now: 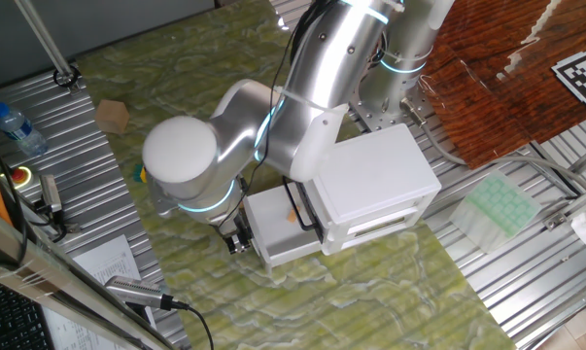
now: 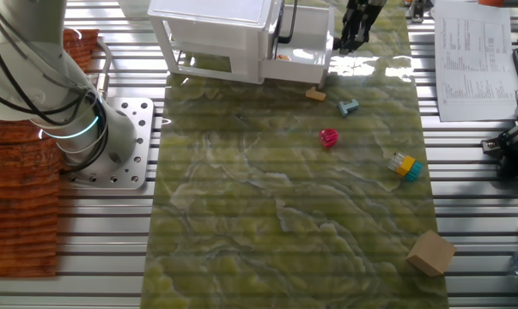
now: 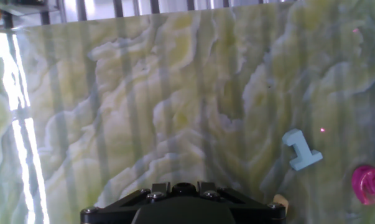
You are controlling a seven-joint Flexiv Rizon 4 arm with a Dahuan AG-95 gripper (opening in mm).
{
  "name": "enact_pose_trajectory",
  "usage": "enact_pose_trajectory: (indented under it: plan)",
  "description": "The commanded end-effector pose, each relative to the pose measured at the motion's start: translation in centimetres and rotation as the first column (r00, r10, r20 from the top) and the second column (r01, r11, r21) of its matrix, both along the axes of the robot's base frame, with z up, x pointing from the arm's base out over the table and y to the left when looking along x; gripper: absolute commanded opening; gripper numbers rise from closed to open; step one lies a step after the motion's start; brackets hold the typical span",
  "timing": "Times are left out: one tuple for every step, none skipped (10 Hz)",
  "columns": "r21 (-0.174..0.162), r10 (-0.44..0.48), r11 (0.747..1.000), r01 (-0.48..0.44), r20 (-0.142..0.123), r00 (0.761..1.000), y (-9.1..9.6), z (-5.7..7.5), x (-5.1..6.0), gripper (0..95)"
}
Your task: Put things in the drawer
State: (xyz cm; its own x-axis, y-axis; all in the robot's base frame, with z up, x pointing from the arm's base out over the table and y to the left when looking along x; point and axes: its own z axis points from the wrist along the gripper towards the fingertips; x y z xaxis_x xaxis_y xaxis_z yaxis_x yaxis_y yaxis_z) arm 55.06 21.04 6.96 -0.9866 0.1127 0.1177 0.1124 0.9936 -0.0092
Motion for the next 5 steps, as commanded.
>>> enact_pose_trajectory:
  plan:
    - [0.002, -0.003, 1.000, 0.003, -0.014, 1.000, 0.16, 0.50, 0.07, 0.0]
    - [0.001, -0.001, 1.000, 0.001, -0.016, 1.000, 0.11, 0.60, 0.00, 0.0]
    - [0.005, 0.000, 1.000, 0.000, -0.015, 1.000, -0.02, 0.46, -0.11, 0.0]
    - [0.006, 0.003, 1.000, -0.003, -0.014, 1.000, -0.22, 0.25, -0.30, 0.0]
    - [0.007, 0.006, 1.000, -0.005, -0.011, 1.000, -0.38, 0.06, -0.48, 0.0]
